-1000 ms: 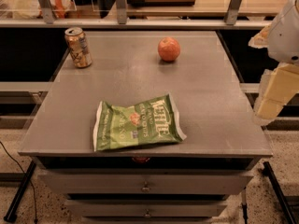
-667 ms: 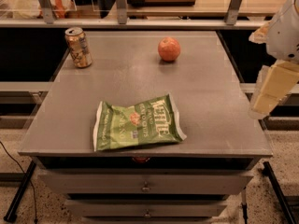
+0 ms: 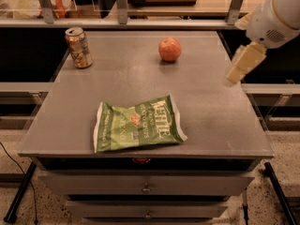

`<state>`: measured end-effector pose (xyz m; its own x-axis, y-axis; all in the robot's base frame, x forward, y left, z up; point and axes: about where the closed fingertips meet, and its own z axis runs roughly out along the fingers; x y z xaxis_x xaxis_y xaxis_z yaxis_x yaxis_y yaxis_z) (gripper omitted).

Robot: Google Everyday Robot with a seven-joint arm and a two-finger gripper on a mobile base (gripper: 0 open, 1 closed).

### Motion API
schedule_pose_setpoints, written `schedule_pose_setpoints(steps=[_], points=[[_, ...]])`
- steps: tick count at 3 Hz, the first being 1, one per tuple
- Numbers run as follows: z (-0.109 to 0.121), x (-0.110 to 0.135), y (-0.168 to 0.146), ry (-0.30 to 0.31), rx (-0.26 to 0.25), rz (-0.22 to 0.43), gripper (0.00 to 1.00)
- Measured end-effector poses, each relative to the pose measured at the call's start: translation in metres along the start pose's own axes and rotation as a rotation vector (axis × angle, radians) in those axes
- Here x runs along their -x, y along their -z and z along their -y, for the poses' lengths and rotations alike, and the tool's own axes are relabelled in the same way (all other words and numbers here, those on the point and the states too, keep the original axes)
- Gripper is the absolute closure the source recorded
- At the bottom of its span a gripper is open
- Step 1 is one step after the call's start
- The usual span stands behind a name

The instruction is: Move apple near orange can

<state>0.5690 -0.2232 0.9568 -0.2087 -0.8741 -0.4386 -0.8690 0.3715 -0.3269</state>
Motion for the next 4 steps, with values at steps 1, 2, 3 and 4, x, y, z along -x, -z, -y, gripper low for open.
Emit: schedule_pose_setpoints(steps=[1, 2, 3, 4], points=[[0.01, -0.002, -0.024, -0.026, 0.03, 0.033, 0.0], [0.009, -0.003, -0.026, -0.025, 0.032, 0.028, 0.0], [0.014, 0.005, -0.036, -0.025, 0.03, 0.08, 0.0], [0.03, 0.041, -0.066, 0.007, 0.04, 0.206, 0.0]])
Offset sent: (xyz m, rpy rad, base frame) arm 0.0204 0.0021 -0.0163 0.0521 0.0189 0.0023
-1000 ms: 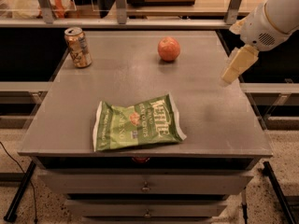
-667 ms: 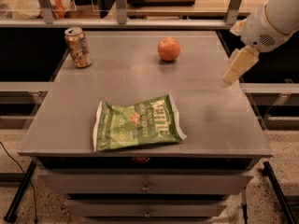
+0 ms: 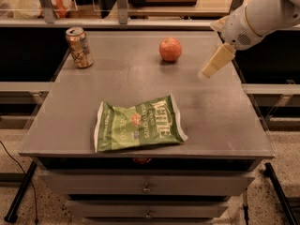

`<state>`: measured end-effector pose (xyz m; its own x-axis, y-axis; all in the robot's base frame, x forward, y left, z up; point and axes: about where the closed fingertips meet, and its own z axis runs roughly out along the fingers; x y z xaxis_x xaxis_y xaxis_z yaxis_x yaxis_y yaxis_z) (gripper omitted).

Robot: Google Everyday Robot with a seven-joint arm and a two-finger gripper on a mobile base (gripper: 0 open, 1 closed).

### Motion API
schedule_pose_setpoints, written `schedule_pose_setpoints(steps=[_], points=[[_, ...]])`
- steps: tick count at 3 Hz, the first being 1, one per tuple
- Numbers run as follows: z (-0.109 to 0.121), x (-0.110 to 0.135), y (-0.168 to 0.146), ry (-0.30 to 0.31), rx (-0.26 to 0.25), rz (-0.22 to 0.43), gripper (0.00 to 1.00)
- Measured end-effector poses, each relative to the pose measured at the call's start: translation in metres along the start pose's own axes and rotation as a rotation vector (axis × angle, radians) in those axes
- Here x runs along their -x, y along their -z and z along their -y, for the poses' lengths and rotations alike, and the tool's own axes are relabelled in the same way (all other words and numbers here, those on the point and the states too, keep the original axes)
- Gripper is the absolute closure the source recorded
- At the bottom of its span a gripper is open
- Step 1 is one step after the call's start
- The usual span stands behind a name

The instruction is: Move apple near orange can

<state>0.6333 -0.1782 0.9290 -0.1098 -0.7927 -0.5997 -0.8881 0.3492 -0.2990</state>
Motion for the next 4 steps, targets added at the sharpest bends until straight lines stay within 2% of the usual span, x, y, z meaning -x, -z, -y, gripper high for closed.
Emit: schedule_pose_setpoints(steps=[1, 2, 3, 4], points=[[0.011, 0.022, -0.037, 0.001, 0.01, 0.094, 0.0], [0.021, 0.034, -0.064, -0.011, -0.046, 0.121, 0.0], [0.038, 0.037, -0.084, -0.035, -0.132, 0.137, 0.0], [0.055, 0.036, -0.1, -0.067, -0.191, 0.142, 0.0]])
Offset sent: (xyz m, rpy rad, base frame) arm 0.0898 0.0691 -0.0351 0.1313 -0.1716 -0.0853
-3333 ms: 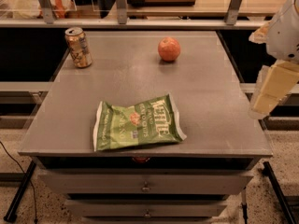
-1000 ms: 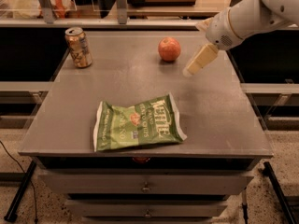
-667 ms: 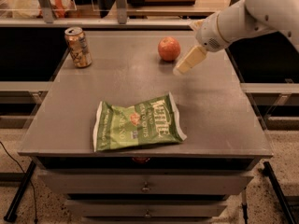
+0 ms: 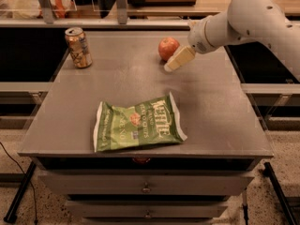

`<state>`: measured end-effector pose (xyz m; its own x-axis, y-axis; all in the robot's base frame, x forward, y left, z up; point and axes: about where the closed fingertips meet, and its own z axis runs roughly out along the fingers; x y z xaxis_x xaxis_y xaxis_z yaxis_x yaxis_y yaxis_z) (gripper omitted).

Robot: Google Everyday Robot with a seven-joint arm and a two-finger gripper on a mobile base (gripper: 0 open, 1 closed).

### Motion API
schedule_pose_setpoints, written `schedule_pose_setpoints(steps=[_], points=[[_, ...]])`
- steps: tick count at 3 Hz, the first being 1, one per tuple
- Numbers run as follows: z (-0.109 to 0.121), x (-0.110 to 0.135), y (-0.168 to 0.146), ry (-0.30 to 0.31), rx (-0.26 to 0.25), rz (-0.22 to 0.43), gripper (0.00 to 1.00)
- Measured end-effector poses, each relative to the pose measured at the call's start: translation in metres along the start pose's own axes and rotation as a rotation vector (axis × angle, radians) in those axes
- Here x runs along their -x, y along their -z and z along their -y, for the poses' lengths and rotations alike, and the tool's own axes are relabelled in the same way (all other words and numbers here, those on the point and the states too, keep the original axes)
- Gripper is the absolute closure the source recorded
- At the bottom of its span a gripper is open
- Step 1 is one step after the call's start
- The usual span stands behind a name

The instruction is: Move apple near orange can

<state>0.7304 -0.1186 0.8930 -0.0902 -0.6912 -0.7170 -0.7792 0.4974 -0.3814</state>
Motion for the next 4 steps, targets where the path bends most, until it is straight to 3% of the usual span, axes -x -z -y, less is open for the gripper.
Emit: schedule_pose_setpoints(steps=[2, 3, 4], points=[[0.017, -0.005, -0.028, -0.068, -0.016, 0.024, 0.0], [0.02, -0.006, -0.035, -0.086, -0.008, 0.033, 0.11], [0.019, -0.006, -0.039, -0.095, 0.0, 0.044, 0.3]])
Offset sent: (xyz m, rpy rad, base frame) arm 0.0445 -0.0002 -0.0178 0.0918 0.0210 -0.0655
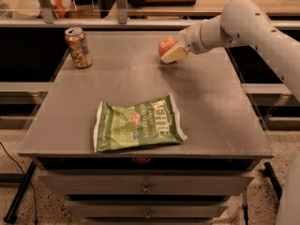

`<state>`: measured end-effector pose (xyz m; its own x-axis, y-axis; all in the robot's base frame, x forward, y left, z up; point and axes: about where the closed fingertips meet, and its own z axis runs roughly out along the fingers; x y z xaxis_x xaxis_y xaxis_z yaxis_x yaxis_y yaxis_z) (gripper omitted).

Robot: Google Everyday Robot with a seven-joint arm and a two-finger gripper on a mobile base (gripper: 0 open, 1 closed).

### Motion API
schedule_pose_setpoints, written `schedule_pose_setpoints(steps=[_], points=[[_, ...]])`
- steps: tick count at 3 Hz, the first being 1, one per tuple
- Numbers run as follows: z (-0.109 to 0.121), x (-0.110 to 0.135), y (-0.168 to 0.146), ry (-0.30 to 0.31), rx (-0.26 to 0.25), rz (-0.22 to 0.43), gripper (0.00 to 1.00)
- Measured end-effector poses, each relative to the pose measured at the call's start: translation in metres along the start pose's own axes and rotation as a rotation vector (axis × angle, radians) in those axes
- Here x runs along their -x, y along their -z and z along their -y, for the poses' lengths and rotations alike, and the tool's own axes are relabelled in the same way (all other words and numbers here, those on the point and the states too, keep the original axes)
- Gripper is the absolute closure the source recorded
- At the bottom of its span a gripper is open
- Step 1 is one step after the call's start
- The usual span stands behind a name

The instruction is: Move apple near orange can

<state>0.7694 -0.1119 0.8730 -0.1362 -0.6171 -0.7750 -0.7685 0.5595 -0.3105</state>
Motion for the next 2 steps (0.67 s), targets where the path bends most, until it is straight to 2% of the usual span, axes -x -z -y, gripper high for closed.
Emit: schedule_pose_setpoints(steps=[2], points=[[-0.0028, 0.0014, -0.005, -0.01, 0.022, 0.017, 0.77]])
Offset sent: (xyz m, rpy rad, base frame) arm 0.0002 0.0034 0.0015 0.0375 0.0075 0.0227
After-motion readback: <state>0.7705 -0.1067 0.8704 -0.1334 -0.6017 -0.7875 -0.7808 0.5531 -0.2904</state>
